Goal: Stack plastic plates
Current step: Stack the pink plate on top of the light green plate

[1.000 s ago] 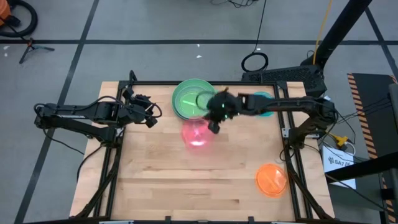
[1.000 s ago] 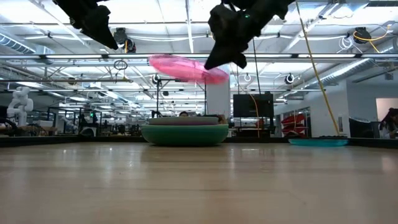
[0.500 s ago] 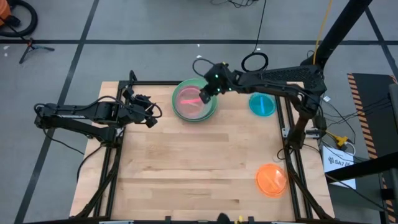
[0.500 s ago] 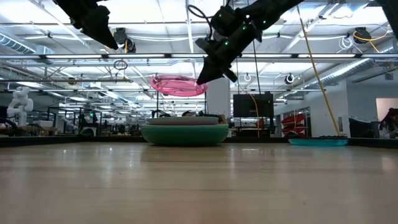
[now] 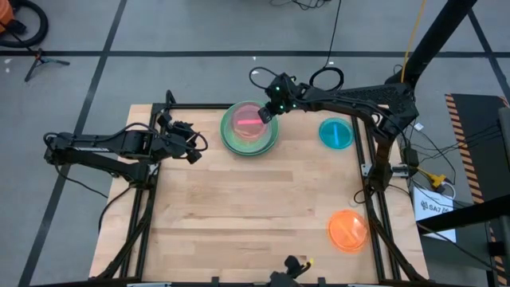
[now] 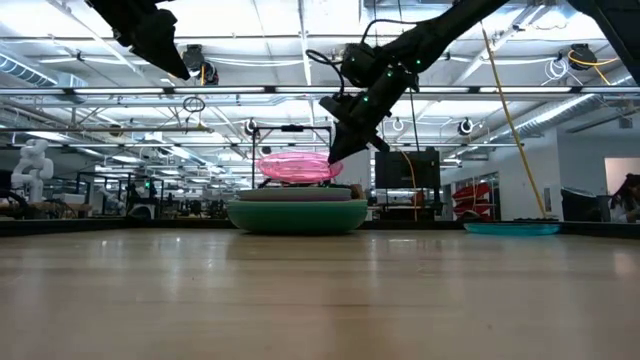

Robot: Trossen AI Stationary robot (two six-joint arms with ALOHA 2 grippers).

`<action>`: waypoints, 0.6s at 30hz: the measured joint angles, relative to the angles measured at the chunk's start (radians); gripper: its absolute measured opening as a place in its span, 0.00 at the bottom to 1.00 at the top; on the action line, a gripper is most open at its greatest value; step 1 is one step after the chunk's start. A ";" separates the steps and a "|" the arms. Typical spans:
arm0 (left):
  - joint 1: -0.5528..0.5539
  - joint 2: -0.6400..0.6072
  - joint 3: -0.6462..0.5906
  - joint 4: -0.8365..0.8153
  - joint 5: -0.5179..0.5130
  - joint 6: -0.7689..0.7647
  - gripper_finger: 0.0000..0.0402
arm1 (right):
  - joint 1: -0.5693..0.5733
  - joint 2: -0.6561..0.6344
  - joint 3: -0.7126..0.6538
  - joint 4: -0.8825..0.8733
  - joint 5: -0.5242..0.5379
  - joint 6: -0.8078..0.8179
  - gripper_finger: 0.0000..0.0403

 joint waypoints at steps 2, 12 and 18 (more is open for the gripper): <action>0.000 0.000 0.000 0.000 0.000 0.000 0.43 | -0.003 0.005 0.000 0.001 0.001 -0.001 0.00; 0.000 0.000 0.000 0.000 0.000 0.000 0.43 | -0.006 0.021 -0.001 0.016 0.003 -0.001 0.01; 0.000 0.000 0.000 0.000 0.000 0.000 0.43 | -0.006 0.021 -0.001 0.018 0.005 0.011 0.07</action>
